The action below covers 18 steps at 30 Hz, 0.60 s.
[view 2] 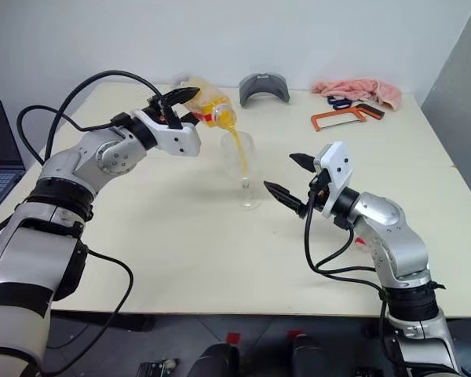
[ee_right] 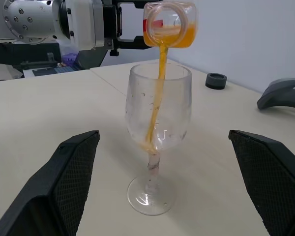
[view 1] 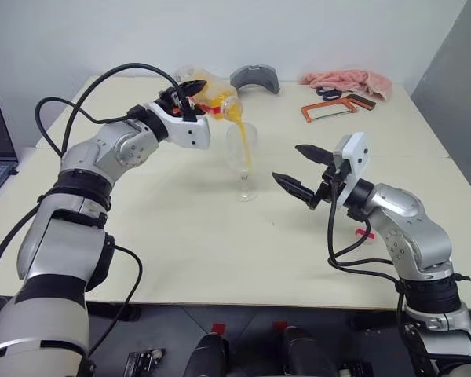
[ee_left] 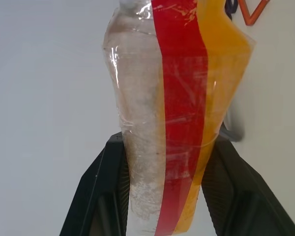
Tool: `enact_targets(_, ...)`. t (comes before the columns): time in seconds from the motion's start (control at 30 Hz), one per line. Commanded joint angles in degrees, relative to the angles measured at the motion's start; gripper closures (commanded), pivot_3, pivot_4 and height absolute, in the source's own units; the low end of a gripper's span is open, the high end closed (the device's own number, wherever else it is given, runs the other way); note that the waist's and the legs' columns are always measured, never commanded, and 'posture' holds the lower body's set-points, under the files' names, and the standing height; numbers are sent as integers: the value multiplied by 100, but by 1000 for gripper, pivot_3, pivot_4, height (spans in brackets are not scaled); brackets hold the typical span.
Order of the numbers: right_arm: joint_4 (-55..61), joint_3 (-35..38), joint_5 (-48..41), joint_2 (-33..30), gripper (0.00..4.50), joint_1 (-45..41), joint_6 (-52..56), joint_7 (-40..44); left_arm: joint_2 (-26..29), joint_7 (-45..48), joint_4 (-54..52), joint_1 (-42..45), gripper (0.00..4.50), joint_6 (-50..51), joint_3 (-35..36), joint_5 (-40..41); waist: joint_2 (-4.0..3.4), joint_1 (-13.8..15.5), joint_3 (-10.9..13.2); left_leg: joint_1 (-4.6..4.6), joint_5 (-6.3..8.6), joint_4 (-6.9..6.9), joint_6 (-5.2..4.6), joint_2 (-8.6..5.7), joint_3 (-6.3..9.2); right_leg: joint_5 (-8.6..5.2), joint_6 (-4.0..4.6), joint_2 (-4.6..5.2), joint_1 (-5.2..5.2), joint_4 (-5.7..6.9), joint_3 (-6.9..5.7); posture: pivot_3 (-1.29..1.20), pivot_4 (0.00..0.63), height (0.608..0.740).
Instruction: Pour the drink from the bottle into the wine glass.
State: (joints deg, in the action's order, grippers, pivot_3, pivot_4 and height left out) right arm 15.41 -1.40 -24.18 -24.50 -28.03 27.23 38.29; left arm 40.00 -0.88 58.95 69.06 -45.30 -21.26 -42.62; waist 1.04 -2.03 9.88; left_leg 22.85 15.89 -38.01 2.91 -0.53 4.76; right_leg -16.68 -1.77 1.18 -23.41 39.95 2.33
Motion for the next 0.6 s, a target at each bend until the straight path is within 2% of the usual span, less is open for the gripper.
enact_targets(0.03,296,14,-43,32,0,-5,-4,-68,124,-240,-39,309,2819,-13,-34,-66,0,1,0,0,0,0,0,0,0,0,0,0,0,0,0,0,150,740)
enact_targets(0.6,395,-39,-43,164,0,108,-24,-171,187,-571,134,540,2819,8,-273,-307,0,0,0,0,0,0,0,-1,-1,0,0,0,-2,1,0,0,150,740)
